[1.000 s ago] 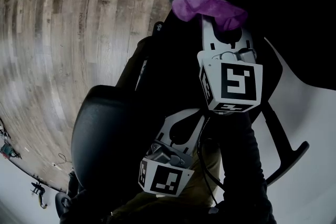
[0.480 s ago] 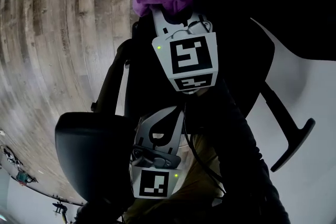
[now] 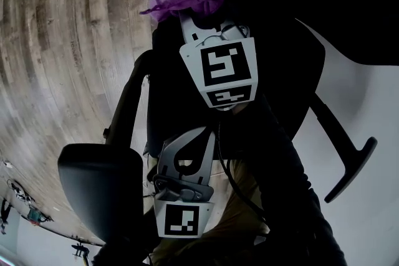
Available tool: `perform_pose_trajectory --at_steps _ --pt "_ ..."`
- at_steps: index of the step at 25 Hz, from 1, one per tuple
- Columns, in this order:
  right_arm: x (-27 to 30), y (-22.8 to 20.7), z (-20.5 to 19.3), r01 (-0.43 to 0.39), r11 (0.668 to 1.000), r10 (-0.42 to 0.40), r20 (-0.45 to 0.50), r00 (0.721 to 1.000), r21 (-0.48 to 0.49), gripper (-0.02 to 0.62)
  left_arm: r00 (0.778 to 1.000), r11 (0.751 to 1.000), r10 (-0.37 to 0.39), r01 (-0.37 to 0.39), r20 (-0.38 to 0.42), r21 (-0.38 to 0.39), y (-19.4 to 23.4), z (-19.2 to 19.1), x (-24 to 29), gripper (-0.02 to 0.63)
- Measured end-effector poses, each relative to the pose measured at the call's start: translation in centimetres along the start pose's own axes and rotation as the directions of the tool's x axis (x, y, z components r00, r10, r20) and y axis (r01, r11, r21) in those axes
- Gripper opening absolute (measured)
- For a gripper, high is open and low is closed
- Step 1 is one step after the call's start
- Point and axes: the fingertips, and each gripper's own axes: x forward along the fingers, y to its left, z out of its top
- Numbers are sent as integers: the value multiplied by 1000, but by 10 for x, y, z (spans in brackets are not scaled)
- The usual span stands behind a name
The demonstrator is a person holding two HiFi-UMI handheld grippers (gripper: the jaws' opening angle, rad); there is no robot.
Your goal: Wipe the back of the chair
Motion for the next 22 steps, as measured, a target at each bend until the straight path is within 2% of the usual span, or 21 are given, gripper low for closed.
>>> perform_pose_trajectory --at_steps 12,22 --pt "-37 -64 -28 71 996 -71 -5 997 55 62 999 998 -34 36 -27 53 -38 1 27 0" --pt "-48 -81 -31 87 993 -87 -4 996 78 63 997 996 -51 55 -49 74 -49 6 36 0"
